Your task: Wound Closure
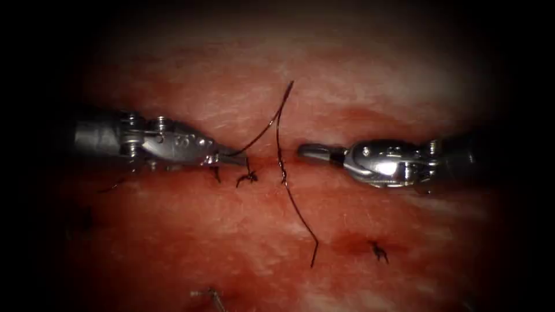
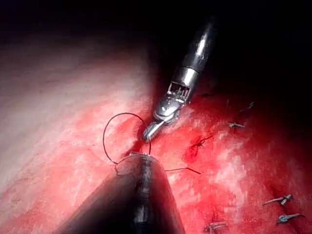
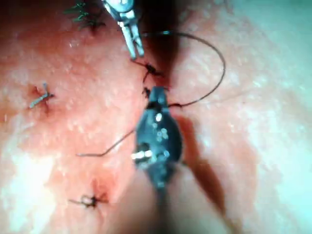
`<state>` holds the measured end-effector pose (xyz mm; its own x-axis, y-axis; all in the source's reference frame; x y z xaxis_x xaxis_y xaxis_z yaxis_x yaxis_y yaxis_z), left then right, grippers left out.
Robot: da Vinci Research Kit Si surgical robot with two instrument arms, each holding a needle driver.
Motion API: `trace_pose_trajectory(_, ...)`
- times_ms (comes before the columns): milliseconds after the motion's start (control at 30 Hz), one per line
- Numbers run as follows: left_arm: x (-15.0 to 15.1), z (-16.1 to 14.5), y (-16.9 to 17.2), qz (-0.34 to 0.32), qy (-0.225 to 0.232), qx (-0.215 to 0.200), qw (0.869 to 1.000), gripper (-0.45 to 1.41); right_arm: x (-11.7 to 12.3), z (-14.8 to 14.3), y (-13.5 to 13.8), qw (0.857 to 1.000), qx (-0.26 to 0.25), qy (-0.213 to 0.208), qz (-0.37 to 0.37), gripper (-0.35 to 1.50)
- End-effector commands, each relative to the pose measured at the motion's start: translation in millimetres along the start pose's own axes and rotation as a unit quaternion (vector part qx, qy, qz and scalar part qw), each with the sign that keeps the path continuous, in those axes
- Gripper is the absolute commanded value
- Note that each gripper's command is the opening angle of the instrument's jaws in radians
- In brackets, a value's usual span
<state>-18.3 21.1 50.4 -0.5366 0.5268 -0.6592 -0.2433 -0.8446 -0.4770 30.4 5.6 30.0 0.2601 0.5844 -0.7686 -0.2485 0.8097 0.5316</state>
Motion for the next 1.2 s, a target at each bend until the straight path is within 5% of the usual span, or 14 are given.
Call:
trace_pose_trajectory(33, -0.2, 1.2, 0.5, 0.000, 0.001, -0.003, 1.000, -0.45, -0.8, 1.5, 0.7, 1.000, 0.005, 0.002, -0.003, -0.35)
trace_pose_trajectory(400, -0.5, 6.2, 2.7, 0.012, 0.010, -0.019, 1.000, -0.45, 0.6, 6.0, 2.2, 0.999, 0.040, 0.036, -0.007, -0.35)
trace_pose_trajectory(667, -1.5, 8.0, 0.8, 0.014, 0.009, -0.017, 1.000, -0.45, 1.6, 7.0, 2.7, 0.985, 0.132, 0.109, 0.027, -0.35)
trace_pose_trajectory(1067, -2.9, 9.6, -0.8, 0.020, 0.001, -0.014, 1.000, -0.45, 3.3, 7.6, 2.4, 0.928, 0.339, 0.150, 0.045, -0.35)
trace_pose_trajectory(1200, -3.4, 9.4, -1.7, 0.022, -0.003, -0.011, 1.000, -0.45, 4.5, 7.1, 2.0, 0.917, 0.381, 0.120, 0.017, -0.35)
